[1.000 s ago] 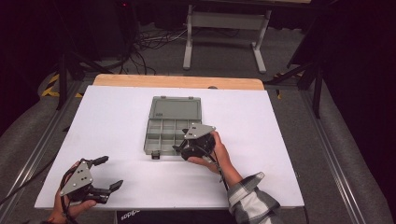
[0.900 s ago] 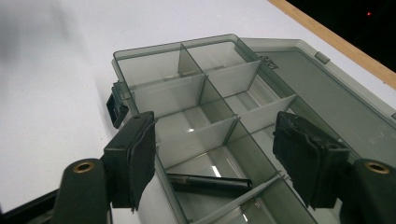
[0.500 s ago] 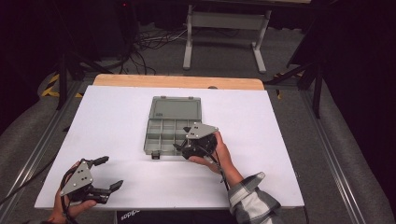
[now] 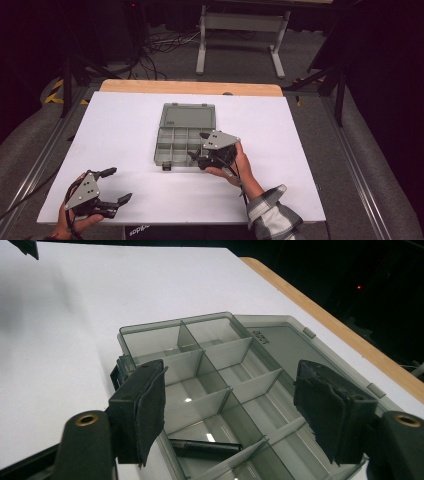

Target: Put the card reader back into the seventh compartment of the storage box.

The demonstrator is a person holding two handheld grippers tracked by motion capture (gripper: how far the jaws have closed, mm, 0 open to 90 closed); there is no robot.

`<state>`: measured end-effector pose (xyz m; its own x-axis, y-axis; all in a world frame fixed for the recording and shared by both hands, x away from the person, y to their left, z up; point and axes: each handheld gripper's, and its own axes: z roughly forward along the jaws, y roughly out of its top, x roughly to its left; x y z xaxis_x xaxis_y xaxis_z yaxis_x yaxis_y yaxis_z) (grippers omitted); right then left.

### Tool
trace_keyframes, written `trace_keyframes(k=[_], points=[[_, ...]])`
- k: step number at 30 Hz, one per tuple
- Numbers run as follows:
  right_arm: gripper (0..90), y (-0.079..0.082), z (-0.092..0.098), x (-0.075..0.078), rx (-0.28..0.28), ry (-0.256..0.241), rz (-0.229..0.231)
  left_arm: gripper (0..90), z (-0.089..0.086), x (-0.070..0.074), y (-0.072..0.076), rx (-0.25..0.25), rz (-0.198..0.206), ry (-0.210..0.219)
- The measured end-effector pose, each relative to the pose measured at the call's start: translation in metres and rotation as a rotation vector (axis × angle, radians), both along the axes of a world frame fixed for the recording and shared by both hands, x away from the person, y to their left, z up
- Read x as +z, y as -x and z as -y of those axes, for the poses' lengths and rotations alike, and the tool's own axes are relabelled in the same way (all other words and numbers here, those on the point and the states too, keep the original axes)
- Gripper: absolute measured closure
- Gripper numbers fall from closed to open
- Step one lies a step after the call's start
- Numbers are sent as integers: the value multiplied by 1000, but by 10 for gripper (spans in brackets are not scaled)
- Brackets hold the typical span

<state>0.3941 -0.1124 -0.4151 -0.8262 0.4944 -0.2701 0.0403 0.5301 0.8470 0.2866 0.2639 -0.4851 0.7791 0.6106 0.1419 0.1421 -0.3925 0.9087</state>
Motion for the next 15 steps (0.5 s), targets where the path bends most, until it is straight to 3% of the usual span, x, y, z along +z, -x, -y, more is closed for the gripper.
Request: trace_keyframes(k=[15], points=[[268, 6, 5, 8, -6, -8, 33, 81, 0, 0, 0, 0, -3, -3]])
